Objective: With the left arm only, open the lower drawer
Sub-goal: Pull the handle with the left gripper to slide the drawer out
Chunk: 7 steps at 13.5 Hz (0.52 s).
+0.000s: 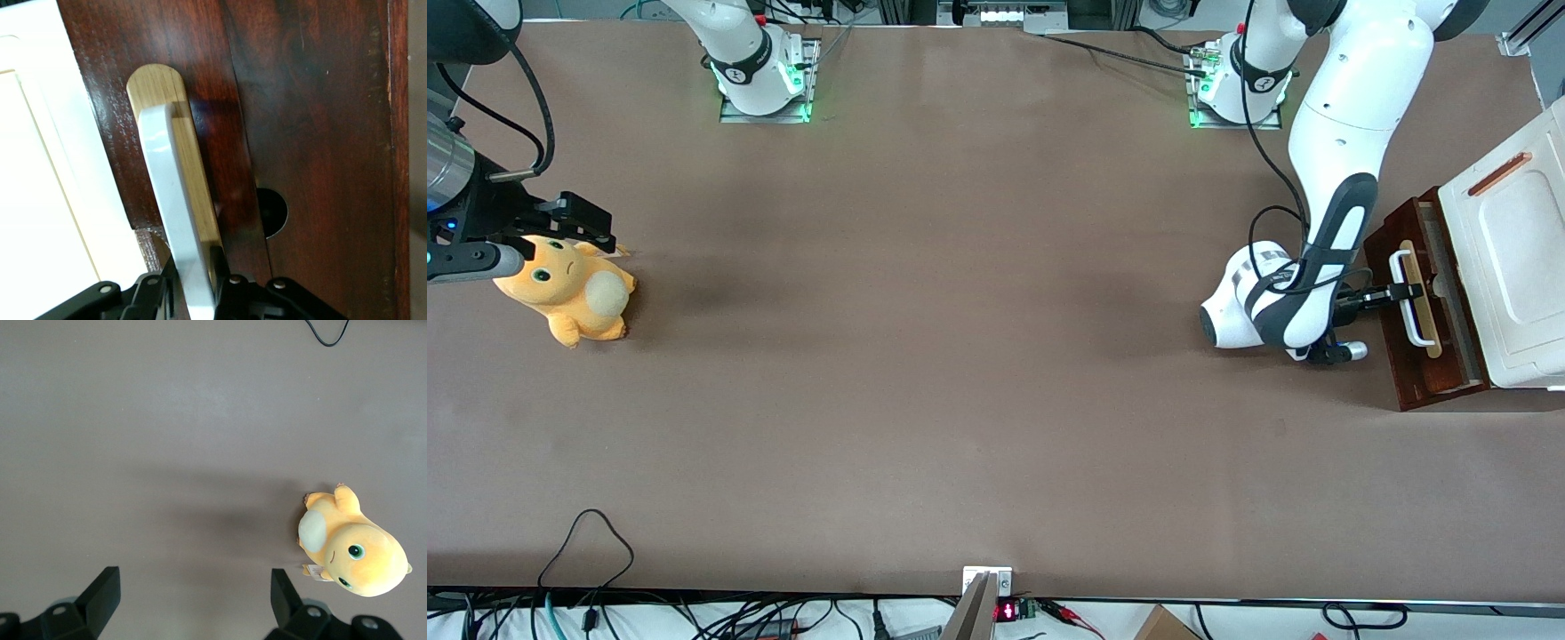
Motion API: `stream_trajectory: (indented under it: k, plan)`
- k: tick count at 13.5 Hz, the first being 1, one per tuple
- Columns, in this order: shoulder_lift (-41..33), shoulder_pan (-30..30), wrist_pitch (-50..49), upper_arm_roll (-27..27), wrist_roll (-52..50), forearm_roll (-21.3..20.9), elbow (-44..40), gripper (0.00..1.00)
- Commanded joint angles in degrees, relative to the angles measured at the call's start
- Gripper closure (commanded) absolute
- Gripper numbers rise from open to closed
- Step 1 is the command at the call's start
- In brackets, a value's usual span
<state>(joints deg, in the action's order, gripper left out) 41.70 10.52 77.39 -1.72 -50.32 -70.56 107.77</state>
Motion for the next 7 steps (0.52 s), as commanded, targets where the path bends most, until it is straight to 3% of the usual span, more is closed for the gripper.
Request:
stream_trajectory:
  k: [1, 7]
  plan:
    - [-0.7, 1.6, -1.6, 0.1, 0.3, 0.4, -0.3, 0.83]
    - [-0.3, 3.2, -2.5, 0.1, -0.9, 2.2, -0.9, 0.83]
